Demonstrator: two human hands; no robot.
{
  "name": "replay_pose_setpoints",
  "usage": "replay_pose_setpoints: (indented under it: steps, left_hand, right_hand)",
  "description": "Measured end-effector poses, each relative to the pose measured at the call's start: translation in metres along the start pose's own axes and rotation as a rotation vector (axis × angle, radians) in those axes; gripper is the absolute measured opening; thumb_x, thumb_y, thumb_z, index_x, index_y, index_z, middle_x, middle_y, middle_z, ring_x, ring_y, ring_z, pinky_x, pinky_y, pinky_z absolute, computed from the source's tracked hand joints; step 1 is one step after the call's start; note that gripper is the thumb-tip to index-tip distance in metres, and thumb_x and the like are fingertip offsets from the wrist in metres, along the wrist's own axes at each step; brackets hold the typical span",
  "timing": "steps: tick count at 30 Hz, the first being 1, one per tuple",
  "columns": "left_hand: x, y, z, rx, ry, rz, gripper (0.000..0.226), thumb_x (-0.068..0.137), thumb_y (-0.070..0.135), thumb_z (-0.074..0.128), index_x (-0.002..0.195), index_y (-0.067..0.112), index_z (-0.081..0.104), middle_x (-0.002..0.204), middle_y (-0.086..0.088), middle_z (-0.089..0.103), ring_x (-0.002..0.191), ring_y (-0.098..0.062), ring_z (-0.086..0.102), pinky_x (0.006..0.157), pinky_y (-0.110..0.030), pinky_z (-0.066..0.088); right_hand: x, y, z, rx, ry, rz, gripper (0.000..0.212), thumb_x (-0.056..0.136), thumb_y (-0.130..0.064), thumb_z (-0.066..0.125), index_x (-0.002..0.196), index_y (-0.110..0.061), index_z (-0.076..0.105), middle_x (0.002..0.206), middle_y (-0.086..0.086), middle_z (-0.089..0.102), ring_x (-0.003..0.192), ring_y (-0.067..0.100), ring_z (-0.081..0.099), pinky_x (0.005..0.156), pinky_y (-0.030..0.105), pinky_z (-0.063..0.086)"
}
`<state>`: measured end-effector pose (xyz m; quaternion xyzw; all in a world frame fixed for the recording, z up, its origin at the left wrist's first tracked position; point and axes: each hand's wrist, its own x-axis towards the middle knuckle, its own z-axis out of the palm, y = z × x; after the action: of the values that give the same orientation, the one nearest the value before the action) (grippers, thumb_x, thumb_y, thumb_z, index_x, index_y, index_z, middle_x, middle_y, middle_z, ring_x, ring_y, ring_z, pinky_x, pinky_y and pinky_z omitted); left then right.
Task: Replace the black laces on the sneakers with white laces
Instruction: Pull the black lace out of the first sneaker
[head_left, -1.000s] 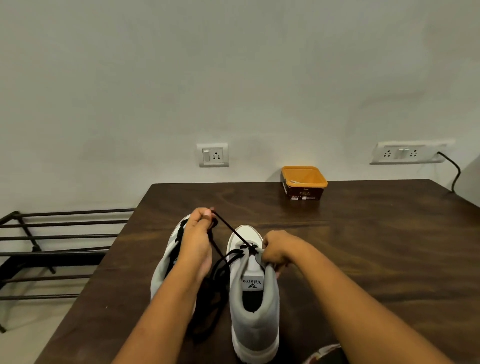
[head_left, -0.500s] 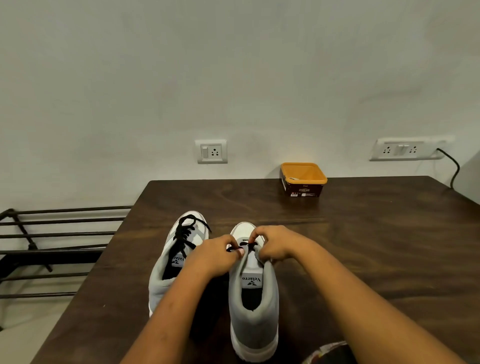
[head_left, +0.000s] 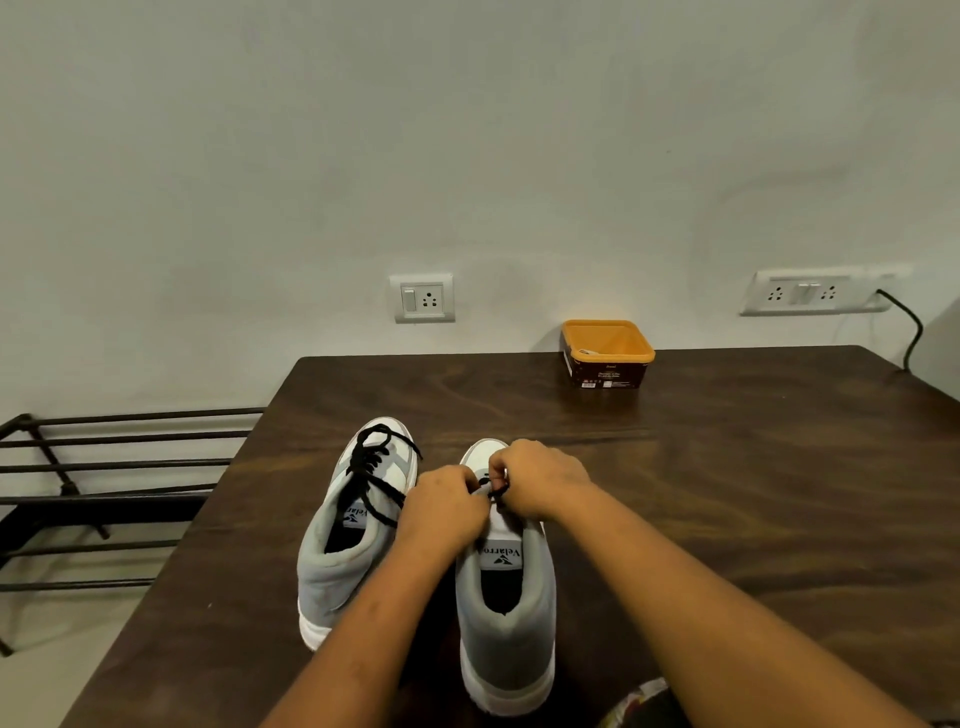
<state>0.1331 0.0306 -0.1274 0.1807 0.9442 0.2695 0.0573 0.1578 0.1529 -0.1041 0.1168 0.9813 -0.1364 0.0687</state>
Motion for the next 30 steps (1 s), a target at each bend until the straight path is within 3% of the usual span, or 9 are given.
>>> replay_pose_setpoints:
  steps: [9, 14, 16, 19, 22, 24, 27, 30]
  left_hand:
    - [0.001, -0.001, -0.004, -0.065, -0.036, -0.033, 0.016, 0.088, 0.024, 0.054, 0.096, 0.021, 0.068, 0.104, -0.005, 0.068, 0.103, -0.025, 0.058, 0.082, -0.029, 0.042]
    - [0.003, -0.003, -0.002, -0.094, -0.031, -0.043, 0.014, 0.09, 0.026, 0.053, 0.092, 0.021, 0.066, 0.1, -0.005, 0.067, 0.101, -0.025, 0.058, 0.074, -0.027, 0.038]
    - [0.004, -0.003, -0.001, -0.081, -0.019, -0.039, 0.016, 0.091, 0.025, 0.052, 0.094, 0.02, 0.066, 0.102, -0.006, 0.066, 0.101, -0.025, 0.058, 0.075, -0.027, 0.039]
    - [0.004, -0.004, 0.001, -0.088, -0.007, -0.035, 0.016, 0.091, 0.024, 0.05, 0.095, 0.019, 0.065, 0.101, -0.005, 0.066, 0.1, -0.025, 0.058, 0.078, -0.03, 0.042]
    - [0.005, -0.008, 0.002, -0.13, -0.016, -0.039, 0.012, 0.088, 0.024, 0.052, 0.089, 0.02, 0.064, 0.094, -0.005, 0.066, 0.096, -0.026, 0.059, 0.072, -0.028, 0.039]
    - [0.006, -0.009, 0.002, -0.155, -0.021, -0.045, 0.011, 0.087, 0.024, 0.053, 0.089, 0.02, 0.064, 0.093, -0.005, 0.066, 0.094, -0.026, 0.058, 0.07, -0.028, 0.038]
    - [0.007, -0.009, 0.002, -0.167, -0.028, -0.054, 0.009, 0.088, 0.026, 0.055, 0.084, 0.022, 0.062, 0.096, -0.006, 0.065, 0.095, -0.026, 0.057, 0.069, -0.028, 0.036]
    - [0.007, -0.011, 0.003, -0.209, -0.026, -0.093, 0.013, 0.087, 0.027, 0.057, 0.075, 0.025, 0.058, 0.096, -0.006, 0.066, 0.092, -0.025, 0.057, 0.07, -0.03, 0.039]
  right_hand:
    - [0.004, 0.015, 0.004, 0.277, 0.011, 0.217, 0.026, 0.084, -0.036, 0.055, 0.063, -0.021, 0.051, 0.081, 0.001, 0.061, 0.08, 0.024, 0.059, 0.063, 0.029, 0.041]
    - [0.002, 0.026, -0.001, 1.046, -0.007, 0.424, 0.028, 0.093, -0.014, 0.043, 0.073, -0.007, 0.062, 0.073, 0.011, 0.063, 0.045, 0.021, 0.054, 0.048, 0.025, 0.041]
    - [-0.003, 0.03, -0.004, 1.148, -0.086, 0.422, 0.028, 0.097, -0.018, 0.039, 0.083, -0.007, 0.061, 0.073, 0.008, 0.062, 0.048, 0.018, 0.056, 0.054, 0.027, 0.045]
    - [-0.005, 0.039, -0.007, 1.181, -0.211, 0.312, 0.027, 0.1, -0.019, 0.036, 0.092, -0.01, 0.061, 0.087, 0.007, 0.065, 0.069, 0.021, 0.063, 0.072, 0.034, 0.053]
    - [0.001, 0.041, -0.012, 1.069, -0.134, 0.122, 0.021, 0.093, -0.006, 0.046, 0.098, -0.014, 0.065, 0.101, 0.006, 0.065, 0.086, 0.022, 0.063, 0.077, 0.037, 0.054]
    - [0.004, 0.034, -0.012, 0.805, 0.017, -0.04, 0.024, 0.085, -0.001, 0.055, 0.099, -0.016, 0.068, 0.107, 0.007, 0.065, 0.098, 0.019, 0.061, 0.088, 0.036, 0.053]
    - [0.003, 0.016, -0.007, 0.32, 0.058, -0.221, 0.024, 0.082, -0.017, 0.067, 0.106, -0.021, 0.068, 0.11, -0.001, 0.064, 0.102, 0.016, 0.06, 0.09, 0.033, 0.051]
    - [0.005, 0.001, -0.001, -0.165, 0.139, -0.203, 0.017, 0.085, -0.029, 0.065, 0.102, -0.024, 0.067, 0.109, 0.0, 0.066, 0.107, 0.022, 0.058, 0.087, 0.035, 0.042]
